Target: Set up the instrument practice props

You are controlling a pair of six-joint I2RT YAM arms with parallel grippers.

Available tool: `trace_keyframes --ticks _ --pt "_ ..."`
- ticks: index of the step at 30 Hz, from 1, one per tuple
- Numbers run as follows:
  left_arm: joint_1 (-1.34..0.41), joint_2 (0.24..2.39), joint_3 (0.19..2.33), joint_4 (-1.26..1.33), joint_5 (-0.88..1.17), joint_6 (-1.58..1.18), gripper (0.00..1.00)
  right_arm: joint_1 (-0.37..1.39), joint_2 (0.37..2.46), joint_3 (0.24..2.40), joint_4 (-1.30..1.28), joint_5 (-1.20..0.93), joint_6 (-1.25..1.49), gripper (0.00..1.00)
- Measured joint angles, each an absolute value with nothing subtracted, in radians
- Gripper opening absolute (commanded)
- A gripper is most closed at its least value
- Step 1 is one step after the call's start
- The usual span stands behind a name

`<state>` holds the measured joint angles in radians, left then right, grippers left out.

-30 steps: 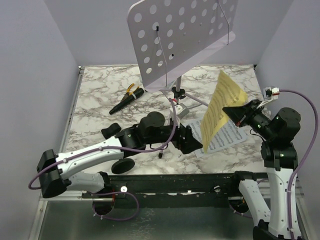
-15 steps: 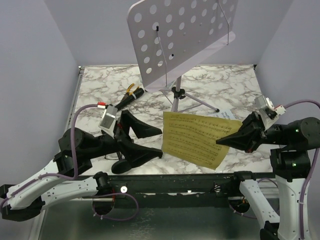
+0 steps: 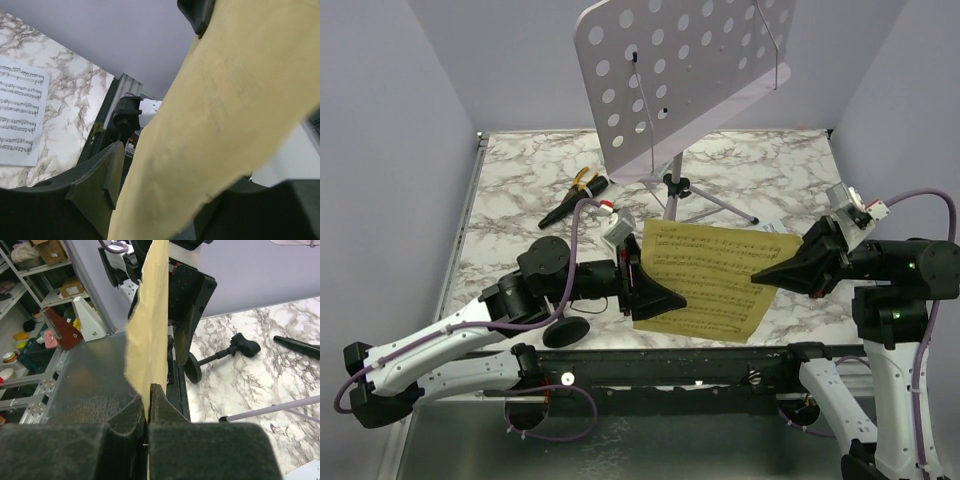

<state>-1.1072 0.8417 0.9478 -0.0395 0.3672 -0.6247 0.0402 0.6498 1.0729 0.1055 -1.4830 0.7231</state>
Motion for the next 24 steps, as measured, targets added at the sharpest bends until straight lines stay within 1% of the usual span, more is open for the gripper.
trace_keyframes --ticks 4,5,6,8,10,14,17,21,24 --pt "-1.107 0.818 0.945 -0.039 0.377 -0.623 0.54 0.040 0.657 1.065 0.112 -1.482 0.722 0.01" --pt "-1.107 0.810 0.945 -0.039 0.376 -0.622 0.58 0.040 0.657 1.064 0.112 -1.482 0.720 0.01" --pt "-1.107 0.799 0.945 -0.035 0.375 -0.620 0.67 0.040 0.659 1.062 0.112 -1.481 0.717 0.00" --pt "-1.107 0.779 0.944 -0.031 0.369 -0.614 0.79 0.040 0.661 1.060 0.112 -1.481 0.714 0.01" --pt "-1.107 0.767 0.944 -0.033 0.353 -0.604 0.84 0.040 0.664 1.056 0.111 -1.479 0.707 0.01" --pt "-1.107 0.743 0.944 -0.067 0.263 -0.581 0.87 0.040 0.672 1.053 0.070 -1.470 0.658 0.01" --pt "-1.107 0.714 0.959 -0.134 0.163 -0.553 0.88 0.040 0.682 1.050 -0.001 -1.458 0.598 0.01" --pt "-1.107 0.709 1.066 -0.245 0.058 -0.498 0.86 0.053 0.688 0.987 -0.030 -1.457 0.559 0.01" --pt "-1.107 0.758 1.199 -0.326 0.044 -0.460 0.85 0.089 0.699 0.926 -0.038 -1.464 0.555 0.01"
